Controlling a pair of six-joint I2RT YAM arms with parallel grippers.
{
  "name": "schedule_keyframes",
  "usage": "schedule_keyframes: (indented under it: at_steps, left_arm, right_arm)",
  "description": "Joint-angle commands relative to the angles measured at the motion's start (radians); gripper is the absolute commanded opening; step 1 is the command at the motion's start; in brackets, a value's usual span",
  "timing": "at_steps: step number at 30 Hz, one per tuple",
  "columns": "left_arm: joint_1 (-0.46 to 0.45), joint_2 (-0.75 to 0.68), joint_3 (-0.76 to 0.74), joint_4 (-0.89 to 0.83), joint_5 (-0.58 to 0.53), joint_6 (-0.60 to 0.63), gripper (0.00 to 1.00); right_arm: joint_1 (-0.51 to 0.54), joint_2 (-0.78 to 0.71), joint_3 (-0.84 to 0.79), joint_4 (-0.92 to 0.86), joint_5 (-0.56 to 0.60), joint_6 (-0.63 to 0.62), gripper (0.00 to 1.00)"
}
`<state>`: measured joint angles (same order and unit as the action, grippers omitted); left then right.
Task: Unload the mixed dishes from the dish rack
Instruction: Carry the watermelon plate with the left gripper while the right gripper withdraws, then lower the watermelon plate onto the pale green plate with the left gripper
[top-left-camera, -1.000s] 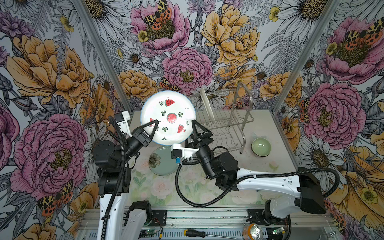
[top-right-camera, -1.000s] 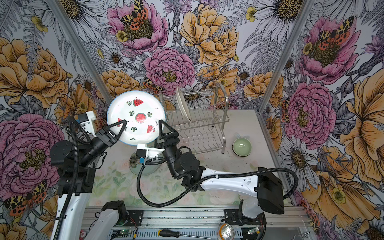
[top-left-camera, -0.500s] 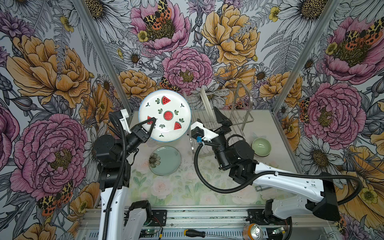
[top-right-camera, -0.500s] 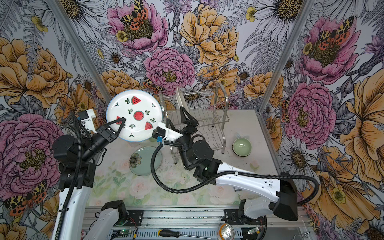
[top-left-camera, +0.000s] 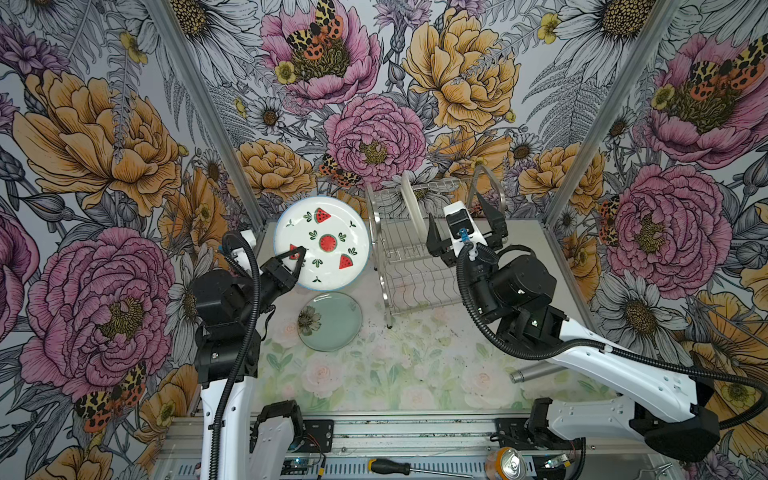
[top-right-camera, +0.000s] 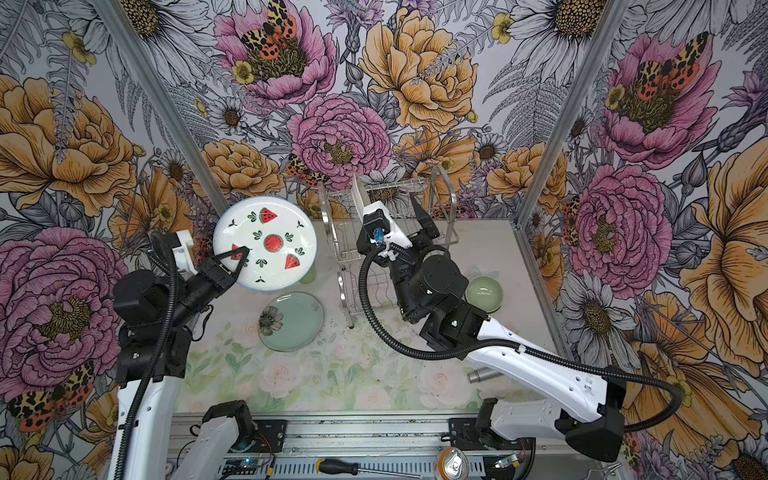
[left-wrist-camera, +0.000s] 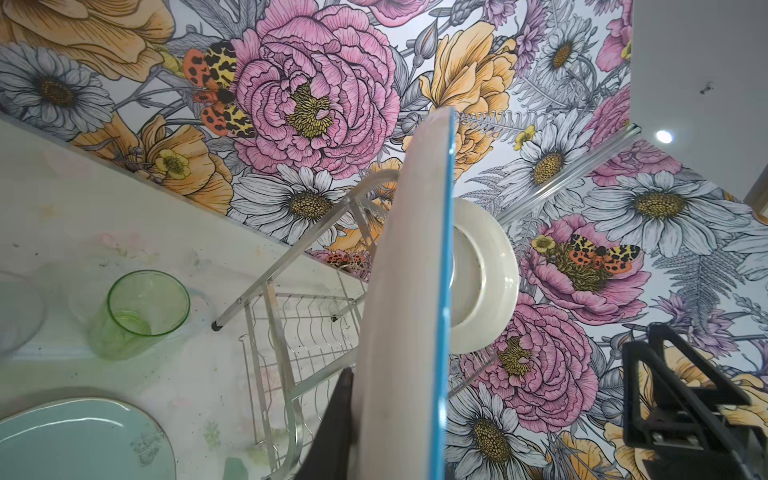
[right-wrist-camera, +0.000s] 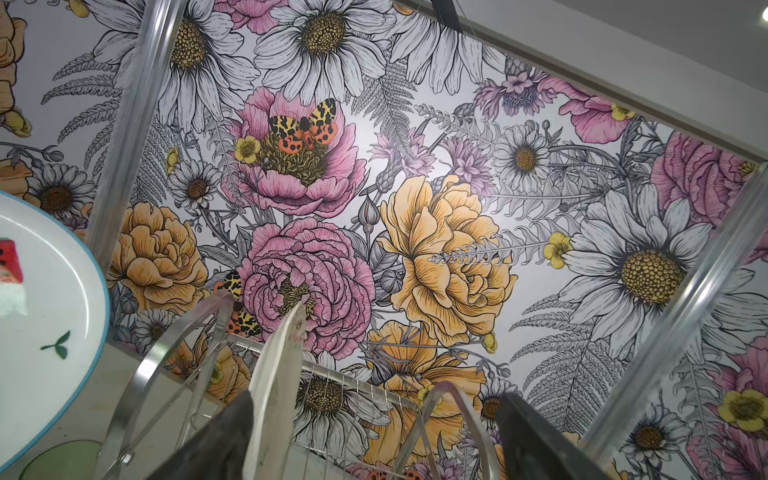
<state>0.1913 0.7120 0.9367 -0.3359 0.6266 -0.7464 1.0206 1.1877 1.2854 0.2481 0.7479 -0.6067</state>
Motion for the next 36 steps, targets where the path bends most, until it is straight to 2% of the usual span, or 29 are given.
schedule_keyframes:
  at_steps: [1,5,8,11,12,16,25,36]
  left_arm:
    - [0.024,-0.036,-0.028,-0.016,-0.092,0.061,0.00]
    - [0.049,-0.055,-0.095,-0.048,-0.131,0.080,0.00]
    - [0.060,-0.061,-0.147,-0.046,-0.147,0.078,0.00]
    - [0.068,-0.062,-0.196,-0.036,-0.162,0.072,0.00]
    - [0.068,-0.064,-0.214,-0.031,-0.170,0.067,0.00]
    - [0.071,-0.061,-0.281,-0.001,-0.189,0.047,0.00]
    - [0.071,-0.051,-0.378,0.048,-0.209,0.029,0.00]
    - [0.072,-0.014,-0.424,0.044,-0.209,0.029,0.00]
  right_arm:
    - [-0.026,-0.069,-0.017,-0.066,-0.040,0.116,0.93]
    - [-0.084,-0.126,-0.052,-0.133,-0.104,0.216,0.95]
    - [-0.166,-0.164,-0.074,-0.197,-0.207,0.323,0.96]
    - [-0.222,-0.188,-0.102,-0.216,-0.250,0.396,0.97]
    - [-0.270,-0.193,-0.108,-0.225,-0.265,0.420,0.97]
    - [-0.359,-0.210,-0.129,-0.262,-0.359,0.498,0.99]
    - [-0.516,-0.232,-0.161,-0.301,-0.470,0.637,1.00]
    - [-0.548,-0.279,-0.193,-0.300,-0.368,0.660,0.99]
